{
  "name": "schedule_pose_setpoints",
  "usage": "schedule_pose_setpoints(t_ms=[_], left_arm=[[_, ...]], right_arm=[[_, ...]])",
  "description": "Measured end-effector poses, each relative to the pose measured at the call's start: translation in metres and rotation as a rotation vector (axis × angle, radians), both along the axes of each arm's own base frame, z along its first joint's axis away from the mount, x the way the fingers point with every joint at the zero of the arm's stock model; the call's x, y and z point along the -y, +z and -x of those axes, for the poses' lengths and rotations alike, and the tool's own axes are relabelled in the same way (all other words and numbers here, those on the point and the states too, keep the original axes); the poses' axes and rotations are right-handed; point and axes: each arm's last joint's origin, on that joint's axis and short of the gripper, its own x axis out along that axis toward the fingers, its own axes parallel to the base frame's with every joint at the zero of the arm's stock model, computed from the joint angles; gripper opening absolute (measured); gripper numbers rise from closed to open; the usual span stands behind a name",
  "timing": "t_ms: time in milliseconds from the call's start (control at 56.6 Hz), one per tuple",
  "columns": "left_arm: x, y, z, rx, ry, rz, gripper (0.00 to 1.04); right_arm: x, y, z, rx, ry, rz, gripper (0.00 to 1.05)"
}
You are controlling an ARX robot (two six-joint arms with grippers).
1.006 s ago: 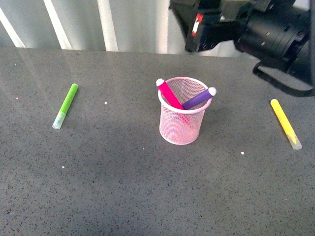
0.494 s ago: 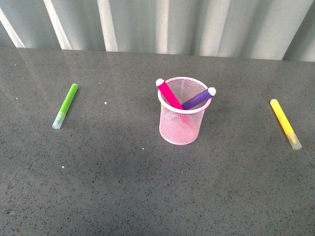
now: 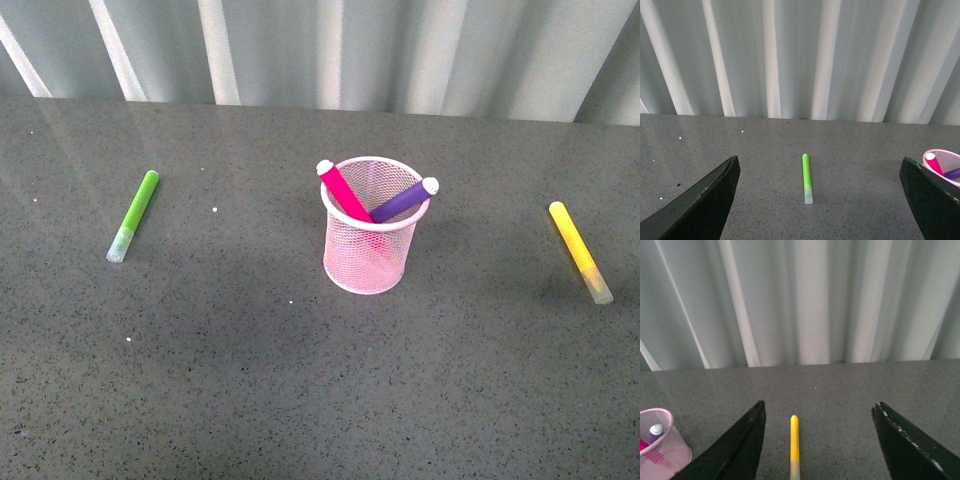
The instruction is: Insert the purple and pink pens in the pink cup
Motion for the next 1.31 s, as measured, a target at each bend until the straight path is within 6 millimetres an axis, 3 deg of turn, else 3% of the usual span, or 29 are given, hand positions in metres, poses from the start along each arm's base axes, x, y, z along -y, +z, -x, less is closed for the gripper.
schedule_pose_setpoints(t_ms=[335, 1306], left_arm=[[0.0, 0.0, 0.0, 0.0, 0.0, 0.0, 0.98], [0.0, 0.0, 0.0, 0.001, 0.0, 0.0, 0.98]], right_arm=[[-0.016, 0.006, 0.012, 0.022, -0.025, 0.024, 0.03], [-0.02, 0.005, 0.044, 0.028, 0.001, 0.023, 0.03]])
